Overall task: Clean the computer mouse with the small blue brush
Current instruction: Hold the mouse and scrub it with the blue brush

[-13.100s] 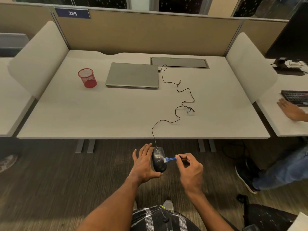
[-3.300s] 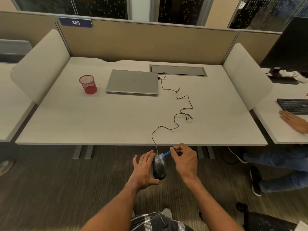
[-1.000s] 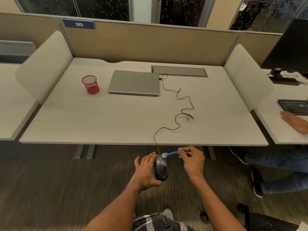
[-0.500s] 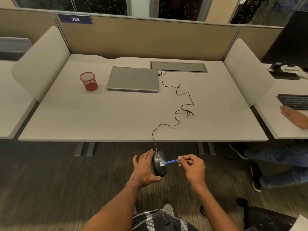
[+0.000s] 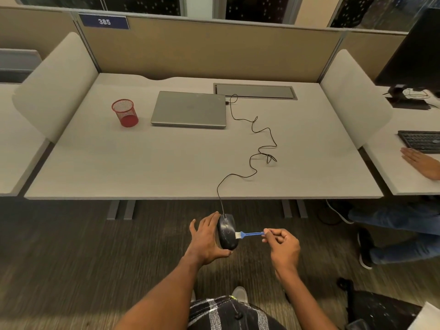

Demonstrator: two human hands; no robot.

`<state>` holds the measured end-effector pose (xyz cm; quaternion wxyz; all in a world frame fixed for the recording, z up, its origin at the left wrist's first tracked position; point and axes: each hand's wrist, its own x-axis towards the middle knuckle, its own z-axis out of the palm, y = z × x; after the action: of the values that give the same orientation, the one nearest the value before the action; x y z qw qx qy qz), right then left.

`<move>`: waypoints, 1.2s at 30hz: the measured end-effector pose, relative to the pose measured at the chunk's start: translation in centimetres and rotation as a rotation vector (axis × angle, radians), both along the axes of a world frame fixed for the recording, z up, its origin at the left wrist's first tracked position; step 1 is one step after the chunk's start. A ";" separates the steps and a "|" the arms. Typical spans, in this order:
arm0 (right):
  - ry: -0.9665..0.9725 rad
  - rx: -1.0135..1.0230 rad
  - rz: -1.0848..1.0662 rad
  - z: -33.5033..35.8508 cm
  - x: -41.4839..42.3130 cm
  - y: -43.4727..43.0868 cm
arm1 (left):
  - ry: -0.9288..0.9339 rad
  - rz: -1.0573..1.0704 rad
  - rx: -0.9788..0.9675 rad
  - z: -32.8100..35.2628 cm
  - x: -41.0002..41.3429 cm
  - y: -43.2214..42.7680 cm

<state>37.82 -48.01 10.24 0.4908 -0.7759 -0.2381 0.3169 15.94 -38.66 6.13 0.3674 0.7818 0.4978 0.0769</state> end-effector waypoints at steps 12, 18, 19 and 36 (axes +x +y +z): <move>-0.083 -0.017 0.067 -0.9 0.4 -1.2 | 0.014 0.010 0.001 0.0 0.1 0.3; -0.132 0.117 0.078 1.2 -0.3 -0.3 | 0.028 -0.014 0.018 0.1 0.2 0.7; -0.129 0.143 0.107 1.6 -0.6 0.1 | 0.029 -0.026 0.019 0.1 0.2 0.7; -0.324 0.093 0.281 1.7 -1.2 1.8 | 0.055 -0.079 0.032 0.1 0.2 1.3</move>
<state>36.57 -46.20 11.97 0.4322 -0.7524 -0.4341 0.2422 16.17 -37.40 6.21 0.3435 0.8086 0.4752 0.0487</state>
